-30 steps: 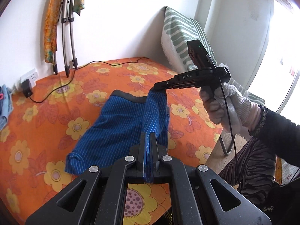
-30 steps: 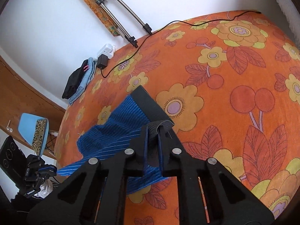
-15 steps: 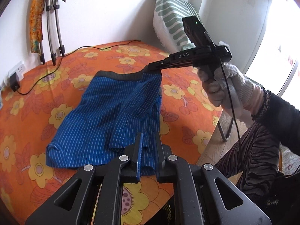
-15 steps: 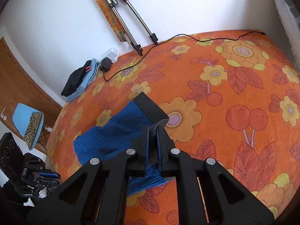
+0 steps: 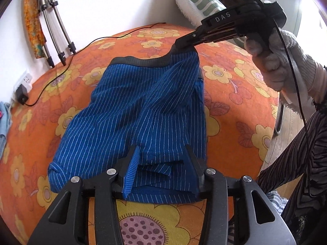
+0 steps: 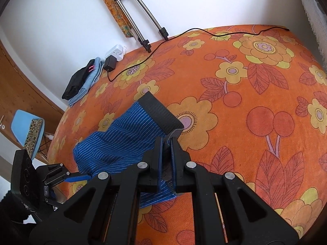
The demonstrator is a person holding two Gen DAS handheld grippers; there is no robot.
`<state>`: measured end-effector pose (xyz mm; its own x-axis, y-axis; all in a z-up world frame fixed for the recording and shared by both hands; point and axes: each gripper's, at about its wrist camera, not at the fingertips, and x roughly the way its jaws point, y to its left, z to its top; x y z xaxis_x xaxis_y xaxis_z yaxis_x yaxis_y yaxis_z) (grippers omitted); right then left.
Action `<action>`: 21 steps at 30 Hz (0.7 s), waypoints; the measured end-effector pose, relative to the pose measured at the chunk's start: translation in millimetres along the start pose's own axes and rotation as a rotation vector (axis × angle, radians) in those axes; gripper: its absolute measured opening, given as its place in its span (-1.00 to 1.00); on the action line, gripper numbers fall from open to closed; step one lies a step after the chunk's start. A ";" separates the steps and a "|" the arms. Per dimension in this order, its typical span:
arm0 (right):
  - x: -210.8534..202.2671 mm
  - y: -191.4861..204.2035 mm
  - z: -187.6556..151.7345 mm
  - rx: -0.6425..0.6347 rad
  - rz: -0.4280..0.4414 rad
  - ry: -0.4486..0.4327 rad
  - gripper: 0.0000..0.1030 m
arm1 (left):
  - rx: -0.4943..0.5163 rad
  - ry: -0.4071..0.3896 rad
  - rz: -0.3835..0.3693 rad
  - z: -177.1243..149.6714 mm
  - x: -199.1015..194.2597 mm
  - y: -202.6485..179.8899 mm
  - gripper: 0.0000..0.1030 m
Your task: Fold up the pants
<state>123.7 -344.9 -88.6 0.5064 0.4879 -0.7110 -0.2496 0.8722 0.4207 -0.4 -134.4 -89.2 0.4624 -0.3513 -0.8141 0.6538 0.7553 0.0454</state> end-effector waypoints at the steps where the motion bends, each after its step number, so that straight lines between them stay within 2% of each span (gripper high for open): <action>1: 0.6 -1.2 0.2 0.006 -0.001 0.000 -0.85 | 0.008 0.008 0.021 0.7 4.3 -0.9 -0.24; 2: 1.5 -2.0 0.6 0.011 -0.006 0.001 -0.85 | 0.008 0.020 0.028 0.8 8.6 -0.9 -0.35; 3: 2.2 -2.6 0.7 0.013 -0.011 0.003 -0.85 | -0.005 0.032 0.029 0.6 11.5 1.3 -0.56; 6: 2.4 -2.0 1.0 0.008 -0.018 0.001 -0.85 | -0.040 0.019 0.008 3.0 8.2 8.0 -0.85; 7: 2.4 -1.5 1.0 0.006 -0.017 0.001 -0.85 | -0.035 0.008 0.011 4.0 5.4 8.2 -0.88; 11: 2.0 -2.5 1.6 0.005 -0.022 -0.002 -0.85 | -0.057 -0.049 -0.035 7.0 -13.3 7.4 -0.88; 14: -0.4 -6.0 1.8 0.016 -0.034 -0.013 -0.85 | -0.001 -0.097 -0.032 7.6 -33.5 -5.3 -0.88; 17: -5.2 -10.9 -0.9 0.030 -0.014 -0.018 -0.85 | 0.063 -0.134 -0.062 4.8 -50.2 -19.7 -0.88; 19: -6.1 -13.5 -5.9 0.023 -0.022 -0.004 -0.85 | 0.091 -0.125 -0.117 -0.4 -51.4 -27.6 -0.88; 20: -5.4 -14.3 -9.4 0.017 -0.028 0.013 -0.77 | 0.110 -0.099 -0.143 -4.0 -48.2 -31.8 -0.88; 21: -4.4 -14.9 -13.2 0.009 -0.044 0.032 -0.75 | 0.129 -0.072 -0.148 -8.2 -43.7 -36.0 -0.80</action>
<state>114.3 -359.6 -99.2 0.4895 0.4506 -0.7466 -0.2201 0.8923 0.3942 -49.1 -141.8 -60.0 0.3940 -0.4957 -0.7740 0.7870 0.6169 0.0055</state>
